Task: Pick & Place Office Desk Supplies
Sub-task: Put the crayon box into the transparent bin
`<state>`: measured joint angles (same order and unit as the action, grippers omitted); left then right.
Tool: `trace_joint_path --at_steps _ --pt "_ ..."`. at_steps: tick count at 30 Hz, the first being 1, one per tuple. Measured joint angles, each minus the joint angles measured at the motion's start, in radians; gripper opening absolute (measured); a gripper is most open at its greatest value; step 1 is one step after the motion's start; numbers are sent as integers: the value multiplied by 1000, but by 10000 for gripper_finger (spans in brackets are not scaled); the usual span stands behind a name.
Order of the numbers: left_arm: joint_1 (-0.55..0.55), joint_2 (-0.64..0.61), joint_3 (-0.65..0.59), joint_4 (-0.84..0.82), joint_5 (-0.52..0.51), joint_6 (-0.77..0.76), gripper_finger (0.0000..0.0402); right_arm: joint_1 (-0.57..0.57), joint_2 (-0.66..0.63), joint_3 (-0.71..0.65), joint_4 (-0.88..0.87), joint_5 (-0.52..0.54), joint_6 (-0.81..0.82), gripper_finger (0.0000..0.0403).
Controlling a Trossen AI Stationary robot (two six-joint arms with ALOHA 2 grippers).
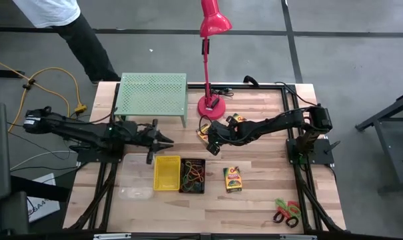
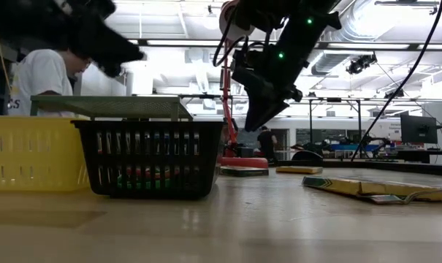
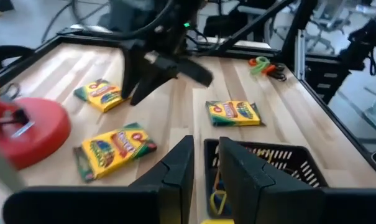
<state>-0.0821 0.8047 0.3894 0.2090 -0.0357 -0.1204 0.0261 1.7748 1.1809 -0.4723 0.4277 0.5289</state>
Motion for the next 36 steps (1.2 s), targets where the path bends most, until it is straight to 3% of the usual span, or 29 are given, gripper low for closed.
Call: trace_joint_path --at_steps 9,20,36 --pt "-85 211 208 -2 -10 85 71 0 0 0 -68 3 -2 70" --pt "-158 331 291 -8 -156 91 71 0 -5 0 -133 -1 -51 70" --pt "-160 475 423 -4 -101 63 71 120 -91 1 -193 73 -33 70"
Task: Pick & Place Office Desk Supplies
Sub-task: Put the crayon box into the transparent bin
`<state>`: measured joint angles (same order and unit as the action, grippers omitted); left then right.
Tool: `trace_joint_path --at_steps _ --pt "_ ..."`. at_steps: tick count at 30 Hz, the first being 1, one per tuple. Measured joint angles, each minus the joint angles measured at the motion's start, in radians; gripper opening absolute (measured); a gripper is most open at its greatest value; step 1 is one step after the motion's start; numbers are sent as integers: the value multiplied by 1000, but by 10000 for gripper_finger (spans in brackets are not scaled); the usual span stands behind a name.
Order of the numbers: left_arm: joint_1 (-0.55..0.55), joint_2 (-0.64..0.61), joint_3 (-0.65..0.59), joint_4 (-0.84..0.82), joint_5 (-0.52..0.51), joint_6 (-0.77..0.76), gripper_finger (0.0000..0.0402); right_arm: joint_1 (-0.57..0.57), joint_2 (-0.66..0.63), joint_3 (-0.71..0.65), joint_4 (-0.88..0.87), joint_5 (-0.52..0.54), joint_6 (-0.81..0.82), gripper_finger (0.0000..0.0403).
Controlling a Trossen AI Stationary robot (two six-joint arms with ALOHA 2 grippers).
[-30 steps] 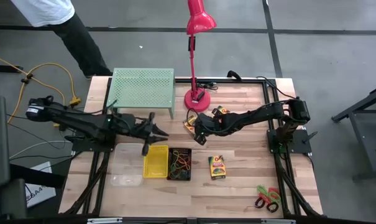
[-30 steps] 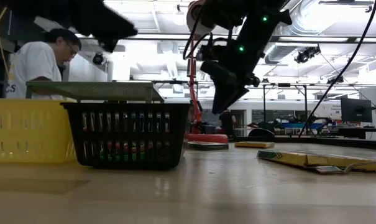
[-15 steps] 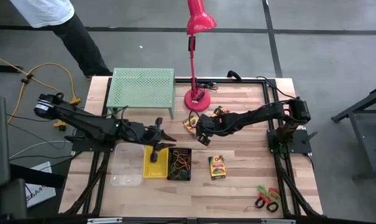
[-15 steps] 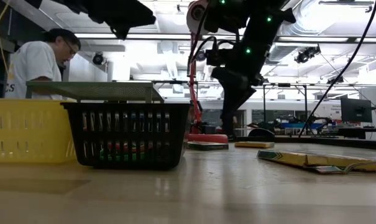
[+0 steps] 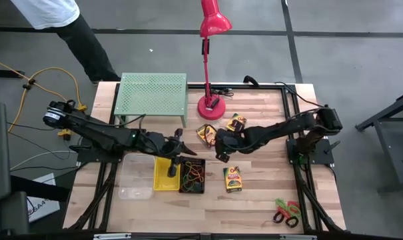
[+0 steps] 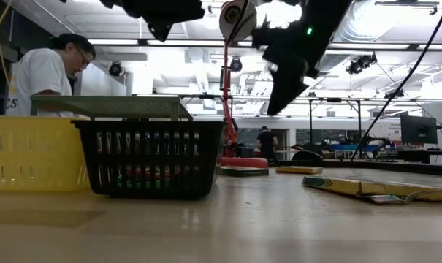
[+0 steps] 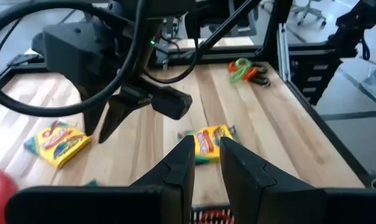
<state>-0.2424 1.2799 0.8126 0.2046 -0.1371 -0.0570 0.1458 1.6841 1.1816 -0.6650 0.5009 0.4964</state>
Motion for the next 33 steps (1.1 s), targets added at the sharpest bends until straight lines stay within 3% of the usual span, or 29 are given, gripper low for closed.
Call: trace_joint_path --at_steps 10,18,33 --pt "-13 100 41 37 6 -18 71 113 -25 -2 -96 60 127 70" --pt "-22 204 226 -114 23 3 71 262 -27 -8 -196 177 254 70" --pt "-30 427 460 -201 37 -25 71 538 -27 -142 -209 305 637 70"
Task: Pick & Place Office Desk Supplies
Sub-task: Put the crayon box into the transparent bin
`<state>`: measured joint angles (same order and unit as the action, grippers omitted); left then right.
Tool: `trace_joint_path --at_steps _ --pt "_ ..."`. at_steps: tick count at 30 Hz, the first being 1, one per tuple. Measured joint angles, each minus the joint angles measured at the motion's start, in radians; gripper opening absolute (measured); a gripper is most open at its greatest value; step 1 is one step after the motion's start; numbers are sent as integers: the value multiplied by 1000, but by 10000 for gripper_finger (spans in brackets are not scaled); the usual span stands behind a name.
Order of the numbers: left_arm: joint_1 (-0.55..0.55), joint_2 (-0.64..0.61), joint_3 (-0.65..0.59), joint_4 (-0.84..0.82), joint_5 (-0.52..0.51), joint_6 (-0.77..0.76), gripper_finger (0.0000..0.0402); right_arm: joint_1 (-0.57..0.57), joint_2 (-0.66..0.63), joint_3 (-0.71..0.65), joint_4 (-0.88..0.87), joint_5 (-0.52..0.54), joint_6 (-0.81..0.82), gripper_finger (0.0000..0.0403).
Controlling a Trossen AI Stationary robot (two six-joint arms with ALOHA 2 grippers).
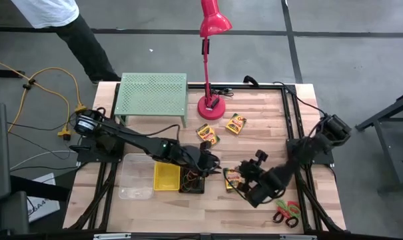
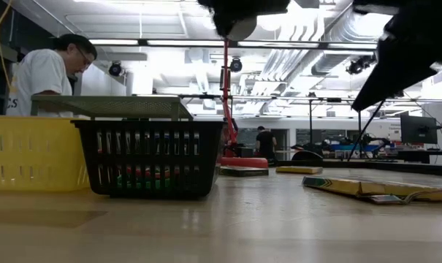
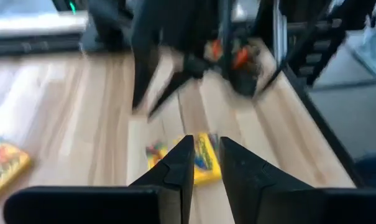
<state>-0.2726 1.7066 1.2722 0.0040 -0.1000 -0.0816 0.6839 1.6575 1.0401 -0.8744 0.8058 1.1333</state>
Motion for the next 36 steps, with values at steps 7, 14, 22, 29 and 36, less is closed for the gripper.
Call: trace_joint_path --at_steps 7,14,22,29,36 --pt "10 86 30 0 72 -16 71 85 -4 -3 16 49 128 70" --pt "16 119 33 13 98 1 71 154 -4 -5 -1 68 282 70" --pt "14 127 31 -1 110 192 71 227 -4 -6 -1 92 488 70" --pt "14 127 31 -12 96 321 71 225 -4 -6 44 77 515 70" --pt "14 116 31 -25 41 316 71 215 -4 -6 55 80 515 70"
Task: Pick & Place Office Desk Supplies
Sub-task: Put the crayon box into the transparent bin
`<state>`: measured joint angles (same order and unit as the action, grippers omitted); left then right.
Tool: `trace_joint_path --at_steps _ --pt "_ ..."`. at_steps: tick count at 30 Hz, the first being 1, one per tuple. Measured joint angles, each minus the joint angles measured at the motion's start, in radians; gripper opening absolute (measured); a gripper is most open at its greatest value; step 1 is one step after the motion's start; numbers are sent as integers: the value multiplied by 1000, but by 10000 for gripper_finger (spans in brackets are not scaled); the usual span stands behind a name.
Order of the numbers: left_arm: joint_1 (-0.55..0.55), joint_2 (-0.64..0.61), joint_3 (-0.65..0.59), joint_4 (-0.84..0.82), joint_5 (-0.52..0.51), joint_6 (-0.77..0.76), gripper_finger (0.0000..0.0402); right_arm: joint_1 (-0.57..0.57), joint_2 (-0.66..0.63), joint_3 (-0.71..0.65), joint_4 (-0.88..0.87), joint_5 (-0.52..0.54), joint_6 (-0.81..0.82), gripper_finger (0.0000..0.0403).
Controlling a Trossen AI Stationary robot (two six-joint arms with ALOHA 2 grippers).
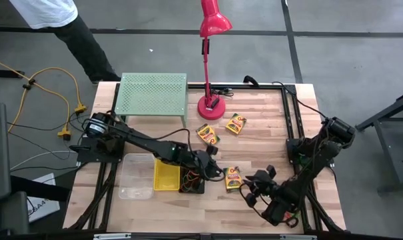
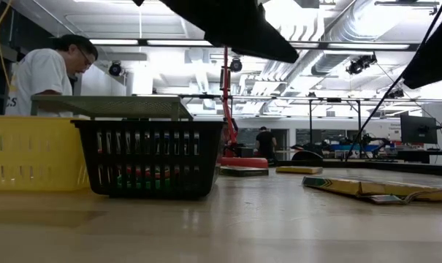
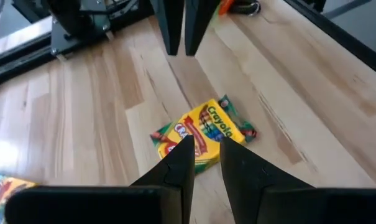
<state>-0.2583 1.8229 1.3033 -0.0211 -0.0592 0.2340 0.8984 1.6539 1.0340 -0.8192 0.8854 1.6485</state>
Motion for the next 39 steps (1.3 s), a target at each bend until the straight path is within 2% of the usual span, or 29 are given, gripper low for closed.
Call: trace_joint_path --at_steps 4,7,13,21,23,27,29,39 --pt "1 0 0 -47 -10 -12 71 -18 1 0 6 6 0 70" --pt "21 -17 -1 -93 -40 -85 71 -44 1 0 6 18 -4 70" --pt "106 -49 0 -169 -29 -216 71 -122 1 0 -9 28 -86 70" --pt "180 -49 -1 -261 -23 -258 71 -197 2 0 -106 29 -127 70" --pt "193 -54 -1 -263 6 -257 71 -201 2 -1 -126 25 -113 70" --pt "229 -56 -1 -255 169 -257 71 -201 2 -41 -116 23 -53 70" --pt "248 -56 -1 -251 218 -259 71 -198 2 -74 -96 21 -21 70" --pt "320 -56 -1 -252 198 -283 71 -208 2 -136 -48 3 -11 70"
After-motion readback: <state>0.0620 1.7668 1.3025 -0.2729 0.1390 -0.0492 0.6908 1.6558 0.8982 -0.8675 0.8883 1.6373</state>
